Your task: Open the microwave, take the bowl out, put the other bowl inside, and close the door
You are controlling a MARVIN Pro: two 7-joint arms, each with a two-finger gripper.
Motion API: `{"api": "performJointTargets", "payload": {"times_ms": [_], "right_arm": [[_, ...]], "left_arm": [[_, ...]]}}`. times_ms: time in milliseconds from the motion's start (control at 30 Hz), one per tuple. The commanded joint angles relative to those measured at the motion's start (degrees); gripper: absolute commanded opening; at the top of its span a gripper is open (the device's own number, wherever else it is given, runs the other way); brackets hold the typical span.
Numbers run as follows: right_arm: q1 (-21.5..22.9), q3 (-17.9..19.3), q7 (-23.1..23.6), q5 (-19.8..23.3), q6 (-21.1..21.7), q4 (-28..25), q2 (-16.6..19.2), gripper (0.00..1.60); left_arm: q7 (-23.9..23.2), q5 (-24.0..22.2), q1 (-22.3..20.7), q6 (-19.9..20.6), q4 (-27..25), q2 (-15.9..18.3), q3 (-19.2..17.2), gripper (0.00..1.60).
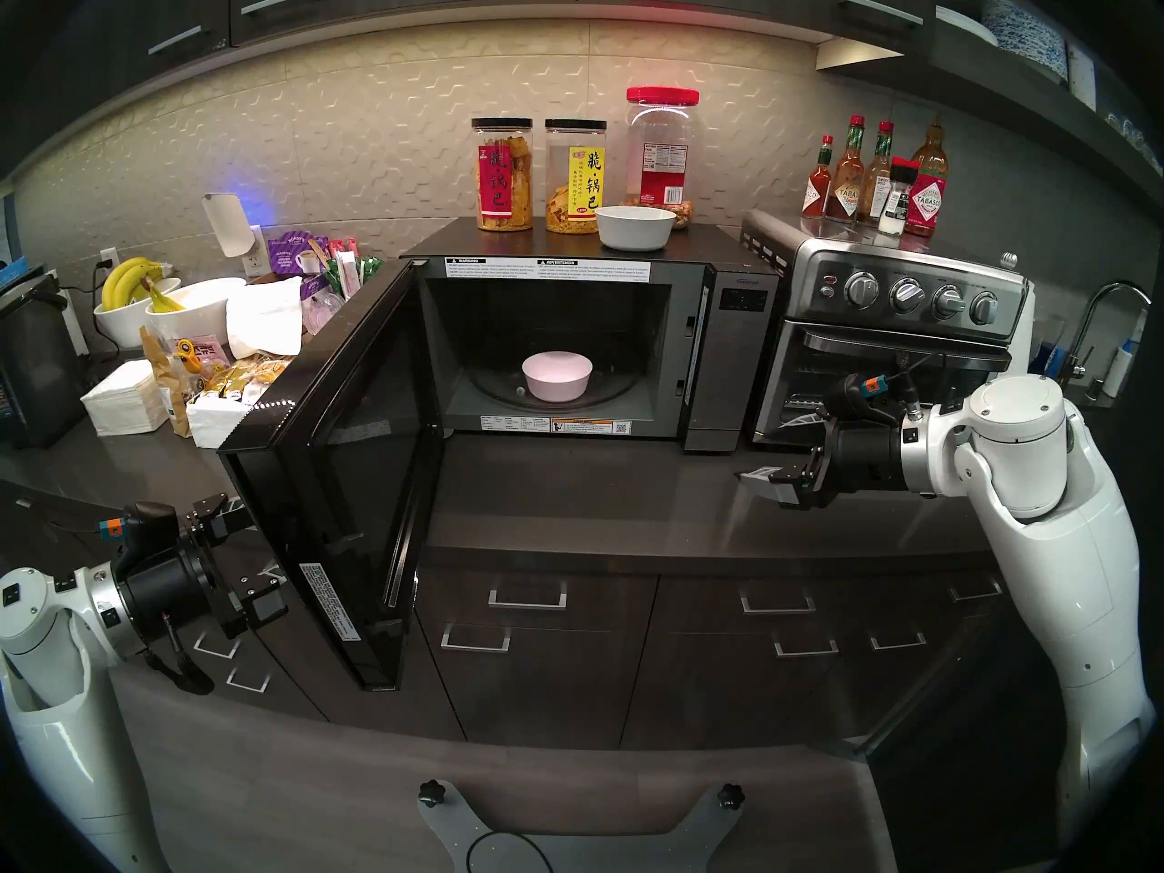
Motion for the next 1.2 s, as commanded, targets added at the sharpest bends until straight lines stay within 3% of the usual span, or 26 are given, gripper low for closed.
{"api": "performJointTargets", "payload": {"times_ms": [0, 400, 800, 1167], "right_arm": [[0.81, 0.39, 0.02, 0.20, -0.16, -0.28, -0.05, 1.60], [0.79, 0.37, -0.08, 0.30, -0.18, -0.29, 0.02, 1.60], [0.77, 0.34, -0.16, 0.37, -0.20, -0.30, 0.07, 1.60], [0.76, 0.32, -0.23, 0.44, -0.21, -0.30, 0.12, 1.60]], "left_arm": [[1.30, 1.32, -1.53, 1.54, -0.75, 1.63, 0.78, 1.60], [2.53, -1.84, -7.61, 6.68, 2.84, 3.13, 2.70, 1.60], [4.43, -7.59, -8.28, 10.99, 2.08, 2.54, 5.94, 1.60], [9.15, -9.68, -8.56, 12.72, 1.84, 1.74, 13.13, 1.60]]}}
